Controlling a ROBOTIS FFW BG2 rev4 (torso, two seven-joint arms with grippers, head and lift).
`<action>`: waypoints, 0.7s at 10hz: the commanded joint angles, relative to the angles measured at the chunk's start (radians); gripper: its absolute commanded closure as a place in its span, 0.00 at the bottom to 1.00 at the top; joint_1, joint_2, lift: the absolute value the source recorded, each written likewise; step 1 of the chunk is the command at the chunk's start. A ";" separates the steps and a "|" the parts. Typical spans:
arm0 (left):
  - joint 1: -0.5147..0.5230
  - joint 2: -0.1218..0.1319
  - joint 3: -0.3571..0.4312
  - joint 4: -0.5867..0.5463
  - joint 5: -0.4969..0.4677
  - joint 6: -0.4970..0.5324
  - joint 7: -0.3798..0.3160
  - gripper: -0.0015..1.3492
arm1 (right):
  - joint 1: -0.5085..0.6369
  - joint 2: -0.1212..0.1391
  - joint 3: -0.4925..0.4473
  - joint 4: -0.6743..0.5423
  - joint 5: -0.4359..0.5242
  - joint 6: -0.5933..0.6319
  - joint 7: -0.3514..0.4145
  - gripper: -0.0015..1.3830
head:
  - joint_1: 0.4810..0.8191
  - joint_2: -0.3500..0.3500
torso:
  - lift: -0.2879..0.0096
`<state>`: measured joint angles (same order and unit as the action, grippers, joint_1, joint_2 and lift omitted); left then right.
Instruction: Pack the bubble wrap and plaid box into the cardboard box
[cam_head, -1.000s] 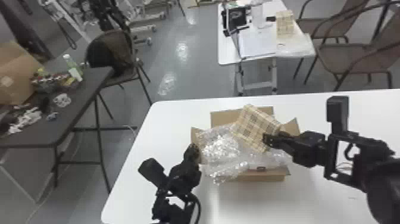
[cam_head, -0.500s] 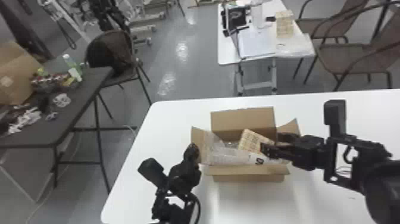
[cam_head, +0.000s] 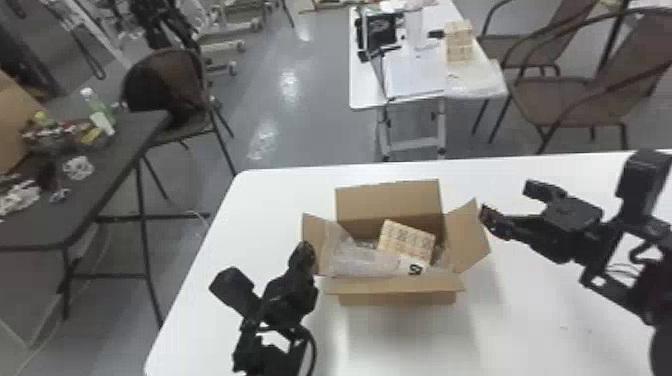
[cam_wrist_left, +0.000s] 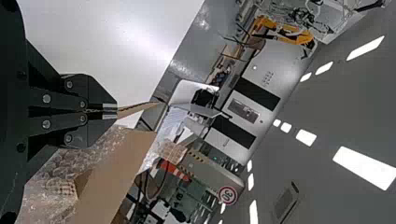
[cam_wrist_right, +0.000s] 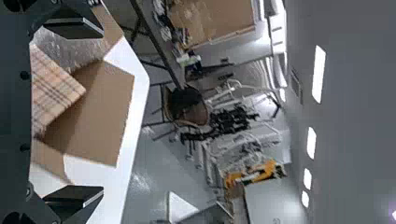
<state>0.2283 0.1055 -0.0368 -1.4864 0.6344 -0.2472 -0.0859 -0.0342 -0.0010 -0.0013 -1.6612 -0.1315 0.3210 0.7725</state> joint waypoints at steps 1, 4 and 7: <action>0.003 0.005 0.002 0.000 0.005 -0.006 0.000 0.89 | 0.091 -0.001 -0.120 -0.028 0.006 -0.099 -0.013 0.09 | 0.63 0.82 | 0.82; 0.017 0.020 0.003 0.000 0.008 -0.023 -0.002 0.89 | 0.275 0.002 -0.295 -0.011 -0.003 -0.309 -0.068 0.09 | 0.63 0.62 | 0.82; 0.029 0.017 0.048 0.000 0.002 -0.032 -0.002 0.89 | 0.378 0.002 -0.391 0.023 -0.008 -0.418 -0.068 0.09 | 0.63 0.51 | 0.82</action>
<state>0.2549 0.1235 -0.0034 -1.4864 0.6394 -0.2793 -0.0868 0.3274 0.0000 -0.3766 -1.6439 -0.1395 -0.0785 0.7040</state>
